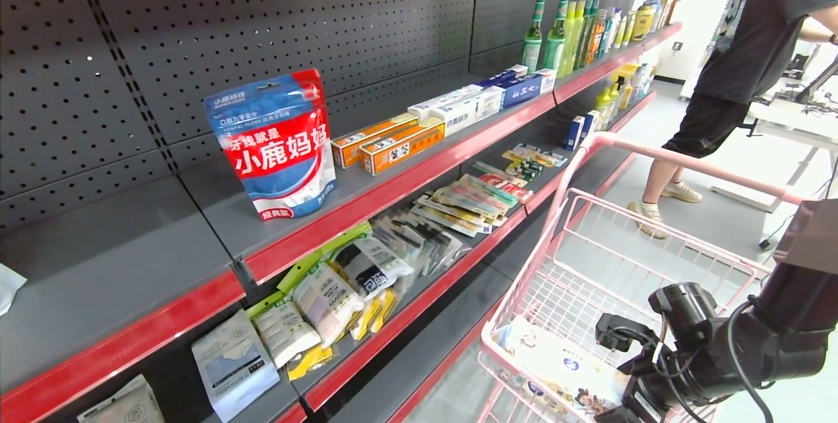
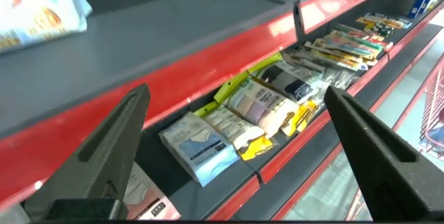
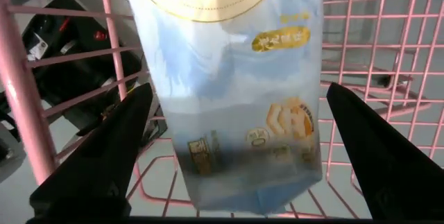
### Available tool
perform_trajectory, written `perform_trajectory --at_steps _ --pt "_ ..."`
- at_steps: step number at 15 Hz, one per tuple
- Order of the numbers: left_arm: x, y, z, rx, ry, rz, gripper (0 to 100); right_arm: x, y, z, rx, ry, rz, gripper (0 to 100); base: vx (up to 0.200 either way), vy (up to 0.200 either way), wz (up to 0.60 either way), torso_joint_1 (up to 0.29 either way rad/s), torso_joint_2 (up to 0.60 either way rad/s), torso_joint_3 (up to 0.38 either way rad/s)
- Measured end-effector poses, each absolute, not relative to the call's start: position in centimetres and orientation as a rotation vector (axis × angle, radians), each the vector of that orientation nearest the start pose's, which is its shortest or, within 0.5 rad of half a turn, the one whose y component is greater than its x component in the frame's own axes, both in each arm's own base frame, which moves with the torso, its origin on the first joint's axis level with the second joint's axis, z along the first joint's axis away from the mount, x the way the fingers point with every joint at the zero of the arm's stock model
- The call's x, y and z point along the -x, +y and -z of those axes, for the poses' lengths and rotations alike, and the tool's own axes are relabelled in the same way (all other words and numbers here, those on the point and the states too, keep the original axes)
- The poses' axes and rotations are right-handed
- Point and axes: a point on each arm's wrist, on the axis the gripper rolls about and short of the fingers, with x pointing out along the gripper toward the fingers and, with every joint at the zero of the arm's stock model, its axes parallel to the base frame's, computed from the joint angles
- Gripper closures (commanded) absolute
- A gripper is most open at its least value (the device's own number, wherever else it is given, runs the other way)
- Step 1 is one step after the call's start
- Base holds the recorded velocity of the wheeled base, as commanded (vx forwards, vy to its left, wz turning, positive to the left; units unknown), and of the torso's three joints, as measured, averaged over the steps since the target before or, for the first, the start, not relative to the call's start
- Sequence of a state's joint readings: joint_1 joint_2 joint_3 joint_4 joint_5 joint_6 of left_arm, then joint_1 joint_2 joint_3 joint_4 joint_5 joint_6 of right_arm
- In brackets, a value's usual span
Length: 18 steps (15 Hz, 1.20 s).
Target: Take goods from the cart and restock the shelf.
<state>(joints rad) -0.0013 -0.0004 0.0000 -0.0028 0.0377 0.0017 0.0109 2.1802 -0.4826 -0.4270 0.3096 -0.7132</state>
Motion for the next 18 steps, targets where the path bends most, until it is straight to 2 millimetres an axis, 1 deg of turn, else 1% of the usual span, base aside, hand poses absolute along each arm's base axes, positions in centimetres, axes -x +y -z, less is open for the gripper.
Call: perform_trajectory --at_steps 6,12,18 --pt "2.3 0.1 -7.6 -0.002 -0.005 -0.036 0 -26.0 1.1 4.0 0.388 1.079 -0.743 0 0.000 0.000 0.00 -0.019 0.06 0.031" --pt "2.3 0.1 -7.6 -0.002 -0.005 -0.036 0 -26.1 1.2 4.9 0.379 1.095 -0.755 0 0.000 0.000 0.00 0.000 0.00 0.000" --pt "2.3 0.1 -7.6 -0.002 -0.004 -0.036 0 -26.2 1.2 5.3 0.386 1.095 -0.762 0 0.000 0.000 0.00 0.000 0.00 0.000"
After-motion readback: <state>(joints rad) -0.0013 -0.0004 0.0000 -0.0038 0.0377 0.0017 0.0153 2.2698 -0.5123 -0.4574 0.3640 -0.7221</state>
